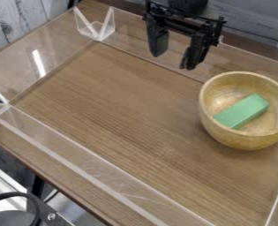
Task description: Remove the green block from inside the brown bowl and put it on the table
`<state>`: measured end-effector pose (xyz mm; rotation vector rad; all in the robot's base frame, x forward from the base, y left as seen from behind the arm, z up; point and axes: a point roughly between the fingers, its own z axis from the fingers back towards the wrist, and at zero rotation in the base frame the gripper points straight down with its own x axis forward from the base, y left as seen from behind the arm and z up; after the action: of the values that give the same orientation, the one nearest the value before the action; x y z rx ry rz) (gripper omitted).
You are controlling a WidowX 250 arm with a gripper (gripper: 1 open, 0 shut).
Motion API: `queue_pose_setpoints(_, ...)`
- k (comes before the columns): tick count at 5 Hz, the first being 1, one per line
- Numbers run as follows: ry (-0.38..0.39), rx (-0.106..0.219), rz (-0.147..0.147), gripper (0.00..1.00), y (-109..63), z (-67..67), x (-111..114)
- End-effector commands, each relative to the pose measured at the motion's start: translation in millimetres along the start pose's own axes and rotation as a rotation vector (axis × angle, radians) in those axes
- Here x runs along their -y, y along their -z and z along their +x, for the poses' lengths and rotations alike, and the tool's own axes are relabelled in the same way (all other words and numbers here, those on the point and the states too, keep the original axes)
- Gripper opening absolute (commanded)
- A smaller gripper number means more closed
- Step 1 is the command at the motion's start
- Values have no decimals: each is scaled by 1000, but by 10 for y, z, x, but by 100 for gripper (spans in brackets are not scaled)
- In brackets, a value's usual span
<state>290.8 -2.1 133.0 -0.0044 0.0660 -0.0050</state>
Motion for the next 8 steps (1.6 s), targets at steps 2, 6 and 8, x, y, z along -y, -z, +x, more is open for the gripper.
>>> queue_pose_setpoints(2,104,20,-4,100,30,182,293)
queue_pose_setpoints(6,252,36,-9,100,204,562,849)
queue_pose_setpoints(8,282,35,-12,100,261,582,926)
